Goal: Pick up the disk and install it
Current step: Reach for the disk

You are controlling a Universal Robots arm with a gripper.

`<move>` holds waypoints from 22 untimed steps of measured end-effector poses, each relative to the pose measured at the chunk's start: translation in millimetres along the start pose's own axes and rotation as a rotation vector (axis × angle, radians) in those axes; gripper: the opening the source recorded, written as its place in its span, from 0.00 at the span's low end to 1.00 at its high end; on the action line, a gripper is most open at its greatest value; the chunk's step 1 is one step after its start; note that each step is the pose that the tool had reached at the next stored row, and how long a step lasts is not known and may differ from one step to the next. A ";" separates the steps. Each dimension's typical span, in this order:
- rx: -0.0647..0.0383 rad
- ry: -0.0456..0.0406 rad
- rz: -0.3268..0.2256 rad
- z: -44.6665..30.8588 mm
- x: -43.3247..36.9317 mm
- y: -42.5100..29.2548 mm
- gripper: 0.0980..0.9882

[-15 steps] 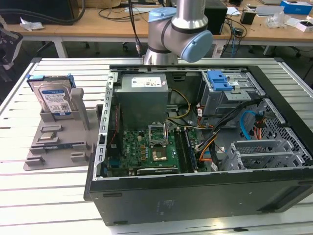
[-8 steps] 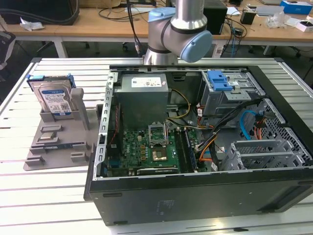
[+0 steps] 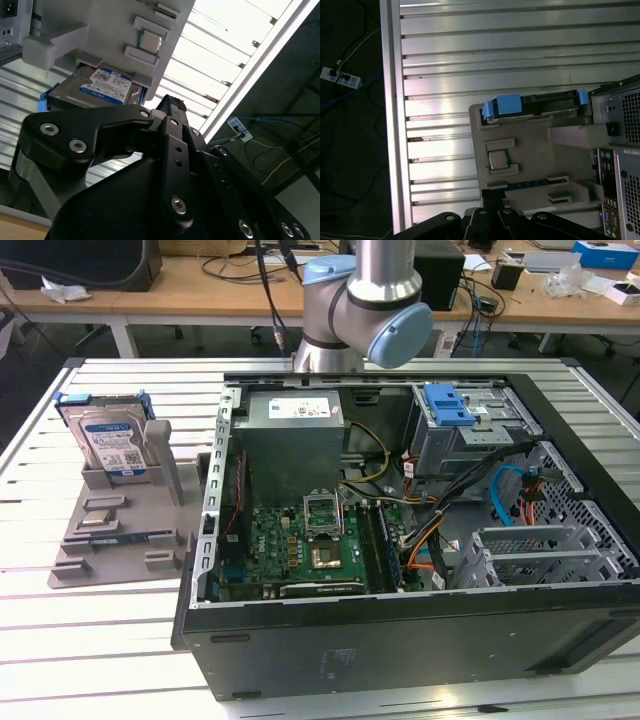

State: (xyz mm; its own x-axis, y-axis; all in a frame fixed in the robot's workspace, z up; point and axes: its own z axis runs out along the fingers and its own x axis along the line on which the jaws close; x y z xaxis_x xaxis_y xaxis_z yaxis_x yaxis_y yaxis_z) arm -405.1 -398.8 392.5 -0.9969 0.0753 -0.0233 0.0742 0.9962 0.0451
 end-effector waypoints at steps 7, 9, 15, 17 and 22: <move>0.000 0.0001 0.000 -0.3 13.2 -1.0 0.01; 0.000 0.0001 0.000 -0.3 16.3 -1.2 0.01; 0.000 0.0000 0.000 -0.5 28.1 -2.1 0.01; 0.000 0.0000 0.000 -0.6 32.6 -2.5 0.01; 0.001 0.0000 0.000 -0.1 41.8 -2.0 0.01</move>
State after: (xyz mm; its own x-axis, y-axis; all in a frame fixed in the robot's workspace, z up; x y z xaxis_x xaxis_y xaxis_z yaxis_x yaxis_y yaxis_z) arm -446.9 -397.7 391.5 -0.9969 0.0753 -0.0233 0.0742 0.9963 0.0445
